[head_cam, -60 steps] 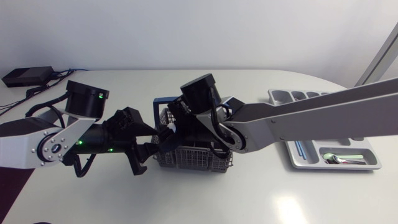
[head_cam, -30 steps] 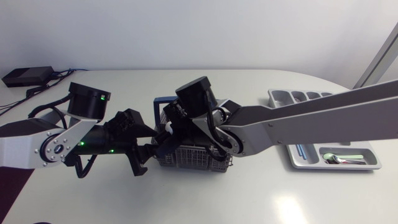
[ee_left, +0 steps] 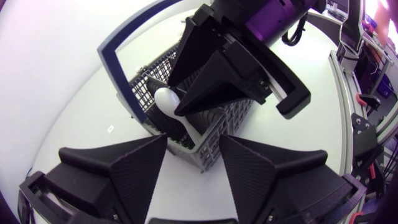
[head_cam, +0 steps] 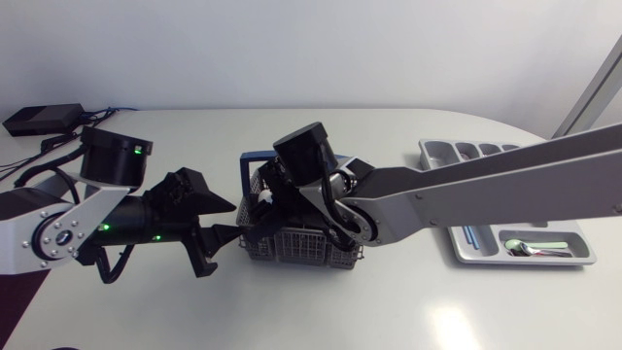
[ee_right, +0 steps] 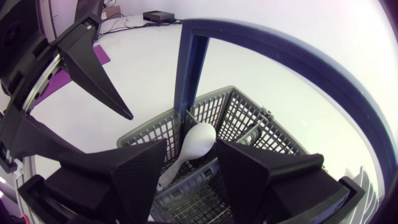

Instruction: Unload the cutlery basket into the drawer organizer.

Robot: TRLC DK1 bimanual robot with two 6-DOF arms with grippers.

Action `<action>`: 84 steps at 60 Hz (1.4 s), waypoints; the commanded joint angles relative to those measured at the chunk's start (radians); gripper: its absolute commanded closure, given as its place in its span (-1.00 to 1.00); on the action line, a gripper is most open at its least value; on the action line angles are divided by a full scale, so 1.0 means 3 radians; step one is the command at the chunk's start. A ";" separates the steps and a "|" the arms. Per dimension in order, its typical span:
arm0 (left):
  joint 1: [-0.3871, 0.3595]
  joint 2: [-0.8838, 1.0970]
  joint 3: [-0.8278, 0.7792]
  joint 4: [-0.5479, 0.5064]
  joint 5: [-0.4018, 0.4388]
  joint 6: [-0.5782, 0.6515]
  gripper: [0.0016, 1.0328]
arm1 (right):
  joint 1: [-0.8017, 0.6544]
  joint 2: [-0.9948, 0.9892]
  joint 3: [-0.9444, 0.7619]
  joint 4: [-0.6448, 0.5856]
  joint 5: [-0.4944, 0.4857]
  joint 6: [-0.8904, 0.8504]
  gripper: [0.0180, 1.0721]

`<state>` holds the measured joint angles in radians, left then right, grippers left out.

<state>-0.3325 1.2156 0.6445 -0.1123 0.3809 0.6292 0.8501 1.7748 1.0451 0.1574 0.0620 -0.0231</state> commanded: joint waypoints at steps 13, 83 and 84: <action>0.0203 -0.0161 -0.0164 -0.0070 -0.0007 0.0137 -0.16 | 0.0009 -0.0072 0.0045 -0.0008 0.0151 -0.0010 -0.12; 0.0080 0.0432 -0.0205 0.0354 -0.0002 0.0117 -0.16 | 0.0076 0.0251 0.0080 0.0089 0.0300 -0.0143 0.15; 0.0080 0.0438 -0.0205 0.0359 -0.0002 0.0117 -0.16 | 0.0081 0.0245 0.0075 0.0089 0.0289 -0.0143 0.16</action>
<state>-0.2993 1.3243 0.6006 -0.0162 0.3809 0.6590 0.8597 1.8236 1.0618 0.2024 0.1608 -0.0566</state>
